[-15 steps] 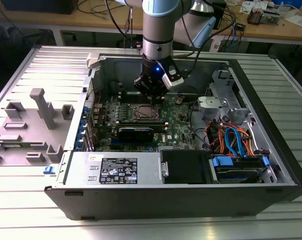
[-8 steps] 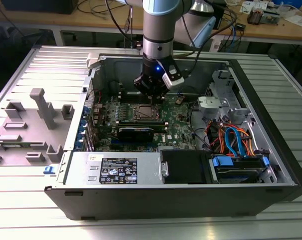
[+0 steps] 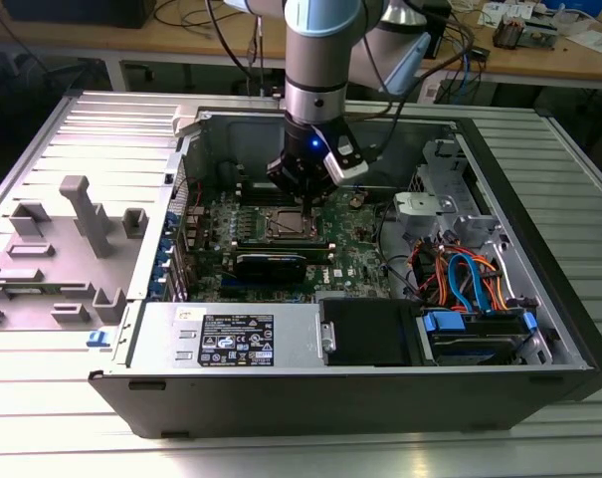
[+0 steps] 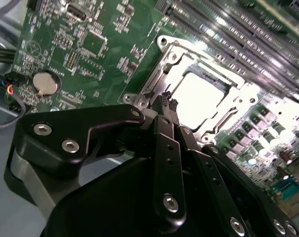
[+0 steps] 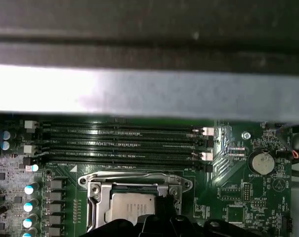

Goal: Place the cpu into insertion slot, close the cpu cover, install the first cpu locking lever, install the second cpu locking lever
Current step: 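Install the second cpu locking lever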

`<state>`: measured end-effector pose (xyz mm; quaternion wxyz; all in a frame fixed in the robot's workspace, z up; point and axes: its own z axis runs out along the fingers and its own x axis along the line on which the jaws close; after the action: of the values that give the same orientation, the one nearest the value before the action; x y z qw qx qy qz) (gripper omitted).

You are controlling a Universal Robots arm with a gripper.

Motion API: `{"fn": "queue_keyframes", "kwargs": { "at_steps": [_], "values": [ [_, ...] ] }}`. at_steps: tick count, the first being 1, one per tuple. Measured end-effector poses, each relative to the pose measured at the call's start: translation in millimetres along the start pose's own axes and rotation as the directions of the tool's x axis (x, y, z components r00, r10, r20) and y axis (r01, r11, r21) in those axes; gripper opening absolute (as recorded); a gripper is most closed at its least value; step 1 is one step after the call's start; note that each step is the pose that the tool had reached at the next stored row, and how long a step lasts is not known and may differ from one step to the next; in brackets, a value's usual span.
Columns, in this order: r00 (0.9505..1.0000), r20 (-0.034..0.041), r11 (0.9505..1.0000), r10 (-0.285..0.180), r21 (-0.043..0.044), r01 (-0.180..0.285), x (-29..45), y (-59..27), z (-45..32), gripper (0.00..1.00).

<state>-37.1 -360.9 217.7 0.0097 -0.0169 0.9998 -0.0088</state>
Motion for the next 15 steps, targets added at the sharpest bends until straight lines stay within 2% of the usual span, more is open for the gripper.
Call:
{"fn": "queue_keyframes", "kwargs": {
  "at_steps": [4, 9, 15],
  "values": [
    [1.0, 0.0, 1.0, 0.002, -0.0008, -0.002, 0.2, -6.2, 0.1, 0.11],
    [1.0, 0.0001, 1.0, 0.003, -0.0013, -0.003, 0.2, -7.2, -2.7, 0.11],
    [1.0, 0.0, 1.0, 0.003, -0.0011, -0.003, 0.3, -11.6, -2.7, 0.11]
  ]
}}
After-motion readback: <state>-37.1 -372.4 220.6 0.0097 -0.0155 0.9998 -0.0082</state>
